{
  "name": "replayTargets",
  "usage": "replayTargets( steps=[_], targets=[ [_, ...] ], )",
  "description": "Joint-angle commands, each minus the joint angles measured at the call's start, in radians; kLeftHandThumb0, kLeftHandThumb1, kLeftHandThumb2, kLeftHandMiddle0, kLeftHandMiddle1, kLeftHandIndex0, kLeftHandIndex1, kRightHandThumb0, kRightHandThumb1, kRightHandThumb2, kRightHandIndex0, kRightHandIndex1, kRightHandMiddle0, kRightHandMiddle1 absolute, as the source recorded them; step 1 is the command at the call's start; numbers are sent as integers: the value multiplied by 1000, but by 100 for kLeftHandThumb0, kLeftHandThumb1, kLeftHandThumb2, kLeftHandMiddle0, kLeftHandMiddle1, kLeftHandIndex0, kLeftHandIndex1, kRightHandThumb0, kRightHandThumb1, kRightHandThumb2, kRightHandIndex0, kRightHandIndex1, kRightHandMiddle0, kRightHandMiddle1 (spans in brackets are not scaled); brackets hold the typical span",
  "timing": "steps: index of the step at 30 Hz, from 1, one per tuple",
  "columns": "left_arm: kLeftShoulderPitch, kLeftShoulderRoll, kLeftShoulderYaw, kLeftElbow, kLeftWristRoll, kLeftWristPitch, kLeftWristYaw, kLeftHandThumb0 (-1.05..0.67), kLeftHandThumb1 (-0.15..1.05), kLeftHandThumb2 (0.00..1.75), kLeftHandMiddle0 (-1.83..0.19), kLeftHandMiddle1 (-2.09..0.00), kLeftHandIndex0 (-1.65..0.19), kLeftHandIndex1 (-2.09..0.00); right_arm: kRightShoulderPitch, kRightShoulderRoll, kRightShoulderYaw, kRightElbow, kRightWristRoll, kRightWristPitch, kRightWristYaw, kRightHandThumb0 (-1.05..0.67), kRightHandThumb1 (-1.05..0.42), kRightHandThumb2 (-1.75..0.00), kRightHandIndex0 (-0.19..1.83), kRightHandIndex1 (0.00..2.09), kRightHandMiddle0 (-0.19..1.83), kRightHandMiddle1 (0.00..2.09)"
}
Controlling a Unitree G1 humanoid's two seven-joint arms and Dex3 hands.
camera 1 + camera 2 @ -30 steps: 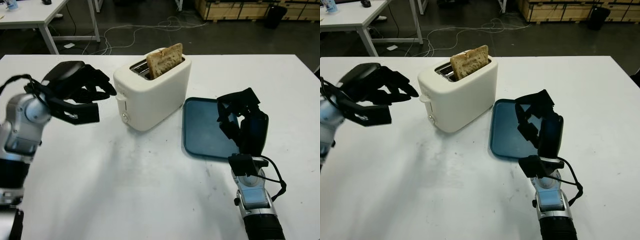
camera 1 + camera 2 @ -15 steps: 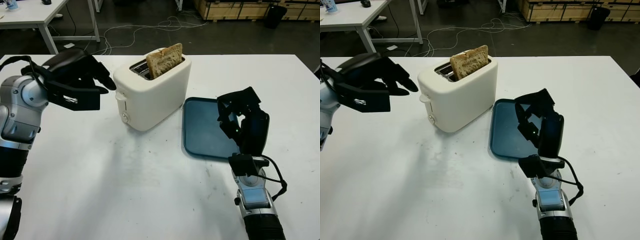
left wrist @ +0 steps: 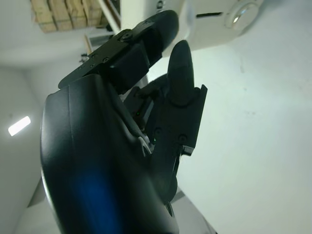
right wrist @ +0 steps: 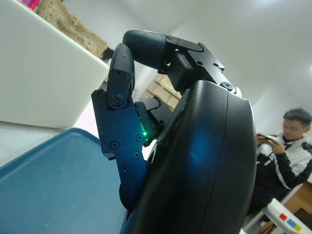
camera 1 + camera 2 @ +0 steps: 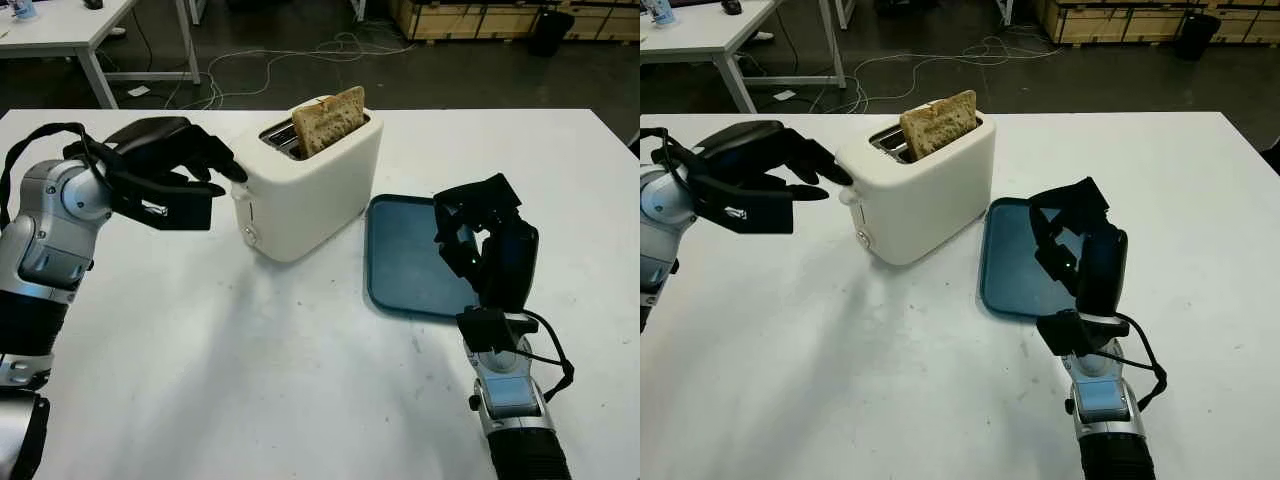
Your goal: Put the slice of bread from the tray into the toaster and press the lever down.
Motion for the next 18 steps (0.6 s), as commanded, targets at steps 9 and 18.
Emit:
replayTargets(
  steps=[9, 18],
  targets=[
    [-12, 11, -17, 17, 5, -11, -15, -17, 83, 53, -80, -64, -101, -10, -2, -2, -5, 3, 5, -9, -3, -46, -92, -37, 89, 175, 60, 167],
    [-11, 10, -22, 12, 19, -1, -8, -14, 84, 54, -71, -59, -98, -7, -2, -3, -3, 7, 7, -18, -1, -45, -92, -36, 89, 175, 60, 169]
  ],
)
